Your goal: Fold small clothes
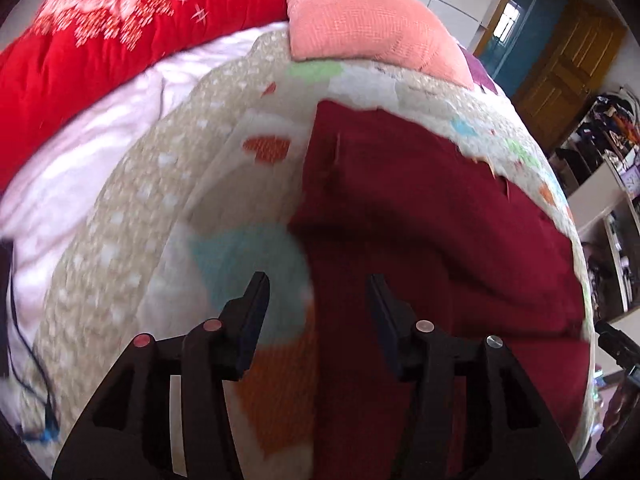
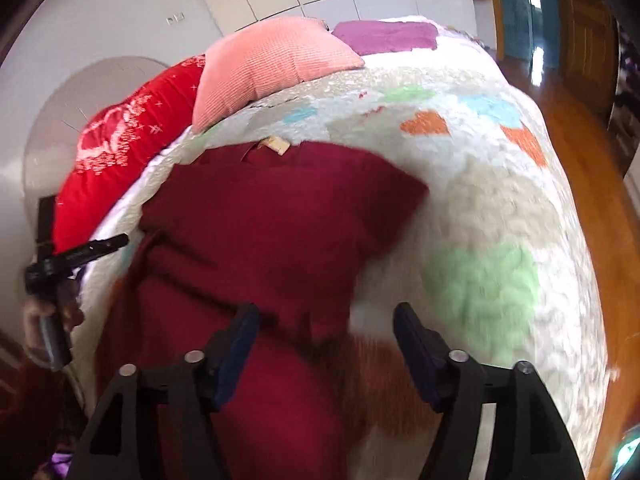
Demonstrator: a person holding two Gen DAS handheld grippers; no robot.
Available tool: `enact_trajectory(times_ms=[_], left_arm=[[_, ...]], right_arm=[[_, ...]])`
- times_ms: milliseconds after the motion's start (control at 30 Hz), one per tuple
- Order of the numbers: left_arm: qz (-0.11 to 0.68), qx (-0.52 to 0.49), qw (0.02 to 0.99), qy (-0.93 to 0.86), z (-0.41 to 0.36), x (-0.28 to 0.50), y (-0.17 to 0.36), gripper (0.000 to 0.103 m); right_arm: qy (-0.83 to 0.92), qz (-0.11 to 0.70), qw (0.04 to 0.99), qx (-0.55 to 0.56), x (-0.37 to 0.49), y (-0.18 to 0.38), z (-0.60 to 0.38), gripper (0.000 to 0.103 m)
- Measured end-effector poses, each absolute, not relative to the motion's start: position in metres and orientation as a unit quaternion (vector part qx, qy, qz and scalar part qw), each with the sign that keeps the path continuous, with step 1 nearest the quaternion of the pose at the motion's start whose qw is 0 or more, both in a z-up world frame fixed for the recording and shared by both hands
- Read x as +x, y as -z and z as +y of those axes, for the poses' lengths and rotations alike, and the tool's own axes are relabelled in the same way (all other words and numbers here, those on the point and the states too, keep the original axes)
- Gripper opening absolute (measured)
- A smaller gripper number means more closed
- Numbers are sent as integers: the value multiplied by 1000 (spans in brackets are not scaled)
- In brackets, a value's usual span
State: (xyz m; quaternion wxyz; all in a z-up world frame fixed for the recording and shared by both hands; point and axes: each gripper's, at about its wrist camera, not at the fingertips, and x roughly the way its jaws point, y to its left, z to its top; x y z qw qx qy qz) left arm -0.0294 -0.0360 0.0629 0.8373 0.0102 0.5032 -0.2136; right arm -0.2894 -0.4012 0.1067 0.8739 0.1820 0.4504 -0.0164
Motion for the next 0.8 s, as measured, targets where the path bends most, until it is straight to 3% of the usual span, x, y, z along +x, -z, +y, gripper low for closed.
enact_trajectory(times_ms=[233,333,367,400,467,600,733,800], left_arm=[[547,22,809,213,-1,-115,-44,50],[561,5,800,213,9,-138,-37,60],[561,2,800,214,10,-145,-36,63],[560,-1,800,215,11,-151,-35,65],[560,-10,800,215,9,-160,-32,73],[553,23,801,228,-7,-174,-28,76],[544,72,791,270,-10,-186,-36,47],[554,63,781,281,-3,-187,-39,46]], right_arm=[[-20,481,844,237,-379,-71,-384,72],[-23,471,850,234,-386,-59,-374,72],[-25,466,853,234,-386,-57,-373,68],[-31,458,856,236,-388,-58,-373,46],[-51,452,855,249,-390,-58,-372,17],[-59,461,852,242,-386,-58,-360,8],[-124,468,830,277,-412,-82,-335,7],[-156,489,819,258,-430,-90,-315,7]])
